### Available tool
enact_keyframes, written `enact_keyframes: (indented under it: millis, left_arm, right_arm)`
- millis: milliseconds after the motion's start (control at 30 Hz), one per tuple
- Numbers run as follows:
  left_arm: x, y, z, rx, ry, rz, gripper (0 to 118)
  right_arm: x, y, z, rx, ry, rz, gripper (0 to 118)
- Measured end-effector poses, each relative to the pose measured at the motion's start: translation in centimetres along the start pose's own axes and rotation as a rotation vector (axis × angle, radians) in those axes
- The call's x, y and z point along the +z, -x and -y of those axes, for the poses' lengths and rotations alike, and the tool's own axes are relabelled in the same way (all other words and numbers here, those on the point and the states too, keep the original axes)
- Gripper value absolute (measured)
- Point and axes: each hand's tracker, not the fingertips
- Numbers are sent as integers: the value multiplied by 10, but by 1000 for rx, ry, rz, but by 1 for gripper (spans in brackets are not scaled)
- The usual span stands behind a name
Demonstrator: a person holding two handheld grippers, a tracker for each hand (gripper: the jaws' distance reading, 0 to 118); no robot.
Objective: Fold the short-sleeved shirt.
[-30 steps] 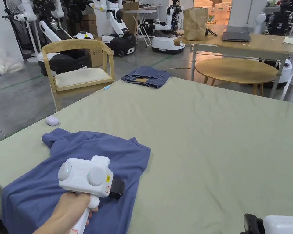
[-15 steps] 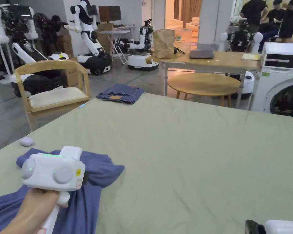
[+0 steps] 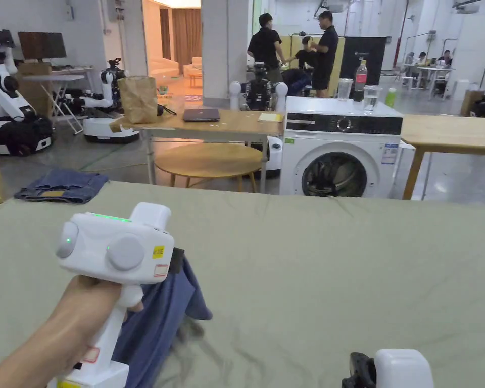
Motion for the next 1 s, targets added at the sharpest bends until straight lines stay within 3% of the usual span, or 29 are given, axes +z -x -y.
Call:
enact_keyframes:
  millis: [200, 367, 567, 700, 733, 767, 800, 833, 867, 933, 967, 1000]
  left_arm:
    - [-43, -132, -25, -106, 10, 231, 0]
    - [-101, -215, 4, -186, 128, 340, 0]
    - [-179, -246, 78, -208, 365, 280, 0]
    - [-179, -241, 86, -196, 336, 298, 1]
    - [-176, -238, 83, -177, 328, 306, 9]
    - [-173, -235, 82, -150, 311, 316, 33]
    - [-169, -231, 76, -143, 291, 314, 94]
    - [-164, -228, 75, -149, 296, 320, 115]
    - [-158, -225, 74, -144, 293, 311, 115]
    - [-132, -209, 68, -125, 194, 298, 86]
    - [-115, -197, 66, -117, 150, 280, 64]
    - [-98, -186, 65, -95, 98, 248, 31]
  right_arm:
    - [12, -39, 7, -29, 13, 94, 0]
    - [10, -63, 21, -59, 48, 156, 0]
    - [-4, -82, 39, -87, 120, 195, 0]
    - [-12, -87, 46, -89, 145, 199, 0]
    - [-14, -87, 46, -92, 146, 201, 0]
    - [-15, -87, 46, -95, 146, 199, 0]
    - [-17, -86, 45, -101, 144, 197, 0]
    - [-18, -85, 43, -106, 142, 194, 0]
    - [-19, -84, 42, -107, 138, 190, 0]
    - [-18, -79, 39, -100, 131, 181, 0]
    - [-19, -77, 38, -93, 123, 174, 0]
    - [-19, -75, 36, -88, 119, 170, 0]
